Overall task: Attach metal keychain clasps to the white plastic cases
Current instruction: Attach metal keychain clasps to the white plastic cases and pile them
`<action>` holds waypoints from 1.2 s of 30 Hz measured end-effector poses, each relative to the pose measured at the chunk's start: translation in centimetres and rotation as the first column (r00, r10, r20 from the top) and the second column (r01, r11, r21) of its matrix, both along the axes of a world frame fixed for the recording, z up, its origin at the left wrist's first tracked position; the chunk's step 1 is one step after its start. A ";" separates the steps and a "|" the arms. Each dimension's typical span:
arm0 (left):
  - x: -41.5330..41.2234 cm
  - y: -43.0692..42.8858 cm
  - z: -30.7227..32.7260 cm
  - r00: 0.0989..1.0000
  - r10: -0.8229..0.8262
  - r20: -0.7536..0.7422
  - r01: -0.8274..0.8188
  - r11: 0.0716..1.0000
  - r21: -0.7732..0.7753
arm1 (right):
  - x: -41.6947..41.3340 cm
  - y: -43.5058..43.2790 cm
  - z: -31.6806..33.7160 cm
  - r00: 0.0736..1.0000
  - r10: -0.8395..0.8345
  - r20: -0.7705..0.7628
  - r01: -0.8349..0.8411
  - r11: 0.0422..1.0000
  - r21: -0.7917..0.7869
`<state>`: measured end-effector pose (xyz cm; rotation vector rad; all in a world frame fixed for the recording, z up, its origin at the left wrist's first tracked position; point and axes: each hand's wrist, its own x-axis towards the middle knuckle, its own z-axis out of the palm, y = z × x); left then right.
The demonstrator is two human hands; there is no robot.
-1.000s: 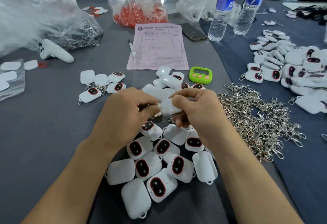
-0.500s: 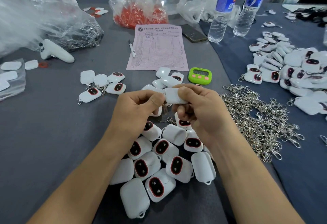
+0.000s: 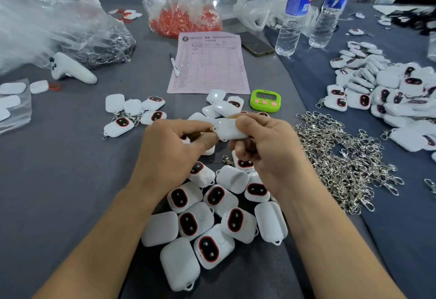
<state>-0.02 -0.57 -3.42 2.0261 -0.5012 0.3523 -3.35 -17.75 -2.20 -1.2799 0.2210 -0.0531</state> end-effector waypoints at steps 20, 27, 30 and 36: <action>0.1 -0.3 -0.3 0.936 -0.045 -0.350 -0.011 0.987 -0.158 | 0.2 0.3 -0.6 0.997 -0.015 0.081 0.021 0.997 -0.074; -0.1 -0.7 0.2 0.872 -0.162 -0.462 0.014 0.952 -0.307 | 0.2 0.1 -0.6 0.997 0.060 0.047 -0.065 0.993 0.102; 0.0 -0.1 -0.1 0.987 -0.013 -0.163 0.002 0.998 -0.067 | 0.1 0.2 -0.6 0.996 -0.016 0.085 0.023 0.996 -0.082; 0.0 -0.5 -1.1 0.932 -0.068 0.356 -0.162 0.800 0.577 | -0.8 2.2 -1.3 0.929 -0.058 0.366 0.321 0.621 -0.715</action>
